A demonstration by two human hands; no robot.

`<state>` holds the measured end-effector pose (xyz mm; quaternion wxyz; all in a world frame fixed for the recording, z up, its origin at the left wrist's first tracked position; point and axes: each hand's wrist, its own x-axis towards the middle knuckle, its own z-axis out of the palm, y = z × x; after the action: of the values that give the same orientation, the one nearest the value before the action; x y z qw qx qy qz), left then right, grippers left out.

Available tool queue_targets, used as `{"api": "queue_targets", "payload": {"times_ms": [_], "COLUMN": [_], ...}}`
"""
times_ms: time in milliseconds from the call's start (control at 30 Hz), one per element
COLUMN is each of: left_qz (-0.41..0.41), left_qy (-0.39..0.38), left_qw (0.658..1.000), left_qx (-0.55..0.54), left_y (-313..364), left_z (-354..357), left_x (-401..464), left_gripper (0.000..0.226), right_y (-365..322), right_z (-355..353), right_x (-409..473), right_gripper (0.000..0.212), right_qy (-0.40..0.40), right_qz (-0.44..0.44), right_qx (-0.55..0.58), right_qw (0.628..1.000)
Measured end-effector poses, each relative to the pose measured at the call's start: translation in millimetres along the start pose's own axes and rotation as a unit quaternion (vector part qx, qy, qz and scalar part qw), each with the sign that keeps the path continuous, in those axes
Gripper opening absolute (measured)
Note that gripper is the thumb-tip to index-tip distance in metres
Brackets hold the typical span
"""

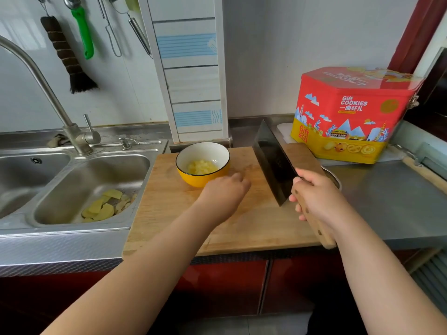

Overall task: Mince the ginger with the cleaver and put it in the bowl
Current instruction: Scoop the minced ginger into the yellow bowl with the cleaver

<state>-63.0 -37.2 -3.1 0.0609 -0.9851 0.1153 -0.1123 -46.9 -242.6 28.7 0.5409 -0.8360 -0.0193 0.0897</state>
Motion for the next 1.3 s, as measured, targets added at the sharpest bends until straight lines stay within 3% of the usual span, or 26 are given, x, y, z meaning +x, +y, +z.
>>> {"api": "queue_targets", "payload": {"times_ms": [100, 300, 900, 1000, 1167, 1300], "left_qz": [-0.039, -0.070, -0.130, -0.107, -0.183, -0.216], "left_qy": [-0.083, -0.100, -0.144, -0.103, 0.094, 0.069], "left_qw": [0.995, 0.992, 0.980, 0.987, 0.970, 0.962], "left_qx": [0.025, 0.028, -0.052, -0.062, -0.132, -0.152], "left_y": [7.0, 6.7, 4.8, 8.1, -26.0, -71.6], "left_z": [8.5, 6.1, 8.9, 1.6, -42.5, -42.8], "left_x": [1.0, 7.5, -1.3, -4.6, 16.4, 21.2], "left_gripper": [0.033, 0.026, 0.032, 0.033, 0.017, 0.018], "right_y": [4.9, 16.7, 8.7, 4.9, -3.6, -3.5], "right_z": [-5.5, -8.8, 10.3, 11.6, 8.6, 9.0], "right_x": [1.9, 11.2, 8.6, 6.3, 9.2, 4.5], "right_gripper": [0.042, 0.041, 0.044, 0.043, 0.042, 0.041], "right_qy": [-0.015, -0.030, -0.067, -0.066, -0.058, -0.052], "right_qz": [0.043, 0.086, 0.059, 0.053, 0.048, 0.037], "right_qx": [0.077, 0.165, 0.158, 0.168, 0.164, 0.145], "right_qw": [0.996, 0.982, 0.983, 0.982, 0.984, 0.987]}}
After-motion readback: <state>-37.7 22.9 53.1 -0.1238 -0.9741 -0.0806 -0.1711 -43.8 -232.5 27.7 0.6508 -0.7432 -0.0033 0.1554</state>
